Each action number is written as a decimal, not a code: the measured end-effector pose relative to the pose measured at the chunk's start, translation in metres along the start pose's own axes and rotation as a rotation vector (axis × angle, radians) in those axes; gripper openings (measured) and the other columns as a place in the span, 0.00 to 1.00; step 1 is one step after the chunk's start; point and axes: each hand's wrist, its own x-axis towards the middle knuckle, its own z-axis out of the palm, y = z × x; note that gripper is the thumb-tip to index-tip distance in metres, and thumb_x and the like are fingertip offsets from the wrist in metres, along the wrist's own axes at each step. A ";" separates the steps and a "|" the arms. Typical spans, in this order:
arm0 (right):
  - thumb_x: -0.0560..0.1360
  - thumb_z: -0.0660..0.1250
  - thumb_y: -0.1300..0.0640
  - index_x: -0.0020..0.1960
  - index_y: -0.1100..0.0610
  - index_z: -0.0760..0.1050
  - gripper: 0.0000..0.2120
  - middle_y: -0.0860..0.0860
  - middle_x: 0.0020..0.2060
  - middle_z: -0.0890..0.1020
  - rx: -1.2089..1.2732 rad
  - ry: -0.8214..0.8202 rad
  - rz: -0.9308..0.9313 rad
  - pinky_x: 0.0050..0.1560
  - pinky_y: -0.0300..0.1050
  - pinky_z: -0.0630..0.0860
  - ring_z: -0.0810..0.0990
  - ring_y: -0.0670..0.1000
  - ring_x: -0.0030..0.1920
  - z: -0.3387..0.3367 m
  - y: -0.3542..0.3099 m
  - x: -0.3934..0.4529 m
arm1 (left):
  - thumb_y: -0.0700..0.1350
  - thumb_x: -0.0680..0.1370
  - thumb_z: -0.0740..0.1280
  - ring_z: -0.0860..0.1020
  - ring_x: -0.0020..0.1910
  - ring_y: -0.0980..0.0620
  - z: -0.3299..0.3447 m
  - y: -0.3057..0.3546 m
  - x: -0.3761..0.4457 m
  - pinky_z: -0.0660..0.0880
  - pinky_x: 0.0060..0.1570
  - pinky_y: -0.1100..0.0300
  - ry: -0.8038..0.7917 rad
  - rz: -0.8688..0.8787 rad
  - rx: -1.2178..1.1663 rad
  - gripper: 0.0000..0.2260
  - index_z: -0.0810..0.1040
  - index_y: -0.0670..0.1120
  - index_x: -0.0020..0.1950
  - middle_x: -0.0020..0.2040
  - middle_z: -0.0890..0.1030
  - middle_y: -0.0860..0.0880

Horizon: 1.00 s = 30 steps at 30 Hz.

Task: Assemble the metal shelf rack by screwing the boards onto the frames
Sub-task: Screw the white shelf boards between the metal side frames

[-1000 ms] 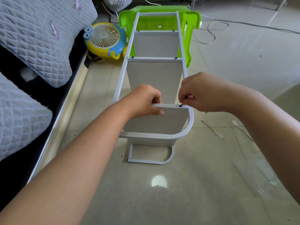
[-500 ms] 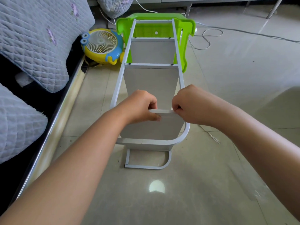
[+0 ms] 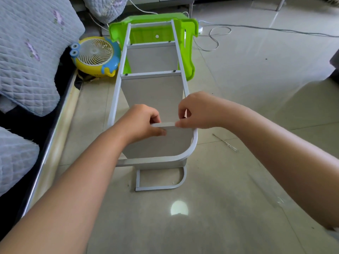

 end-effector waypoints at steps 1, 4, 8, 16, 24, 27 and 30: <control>0.75 0.64 0.48 0.51 0.56 0.77 0.13 0.51 0.39 0.79 0.080 -0.032 0.012 0.32 0.33 0.66 0.75 0.50 0.40 -0.003 0.006 -0.002 | 0.44 0.69 0.75 0.68 0.31 0.60 0.000 0.000 0.000 0.63 0.31 0.69 0.003 0.003 0.003 0.11 0.73 0.48 0.33 0.31 0.71 0.55; 0.76 0.62 0.48 0.48 0.56 0.75 0.12 0.50 0.34 0.79 0.310 0.029 0.068 0.31 0.38 0.71 0.77 0.49 0.32 -0.011 0.037 -0.003 | 0.45 0.70 0.73 0.68 0.32 0.60 0.000 0.000 0.001 0.63 0.31 0.69 -0.028 0.010 0.018 0.13 0.70 0.51 0.33 0.32 0.71 0.55; 0.78 0.61 0.56 0.44 0.62 0.74 0.10 0.52 0.31 0.76 0.454 0.149 0.369 0.30 0.40 0.70 0.74 0.53 0.32 0.023 0.107 0.011 | 0.50 0.73 0.70 0.73 0.36 0.56 0.001 0.000 0.000 0.69 0.39 0.62 -0.116 0.031 -0.027 0.08 0.77 0.47 0.39 0.35 0.76 0.54; 0.78 0.59 0.55 0.65 0.61 0.70 0.18 0.59 0.63 0.72 0.100 -0.216 0.623 0.57 0.43 0.68 0.71 0.57 0.63 0.166 0.176 0.008 | 0.57 0.81 0.47 0.74 0.53 0.46 0.005 0.007 0.008 0.67 0.51 0.56 -0.043 -0.157 -0.069 0.26 0.78 0.40 0.51 0.51 0.78 0.45; 0.72 0.63 0.56 0.67 0.53 0.63 0.24 0.56 0.73 0.49 0.147 -0.258 0.762 0.68 0.56 0.60 0.49 0.58 0.73 0.240 0.191 0.009 | 0.56 0.81 0.51 0.76 0.52 0.44 0.019 -0.005 0.029 0.70 0.53 0.55 -0.093 -0.343 0.056 0.23 0.78 0.39 0.50 0.52 0.79 0.44; 0.72 0.63 0.58 0.66 0.56 0.66 0.23 0.57 0.68 0.60 0.132 -0.180 0.796 0.64 0.52 0.65 0.60 0.59 0.69 0.242 0.197 0.005 | 0.56 0.80 0.51 0.75 0.53 0.44 0.021 -0.007 0.029 0.71 0.58 0.52 -0.093 -0.370 0.078 0.22 0.78 0.42 0.48 0.51 0.79 0.46; 0.74 0.59 0.62 0.59 0.63 0.74 0.15 0.61 0.58 0.71 0.124 -0.105 0.820 0.56 0.47 0.71 0.72 0.61 0.59 0.240 0.200 0.000 | 0.56 0.80 0.52 0.75 0.51 0.44 0.021 -0.004 0.028 0.72 0.56 0.52 -0.084 -0.377 0.093 0.21 0.76 0.42 0.44 0.45 0.77 0.46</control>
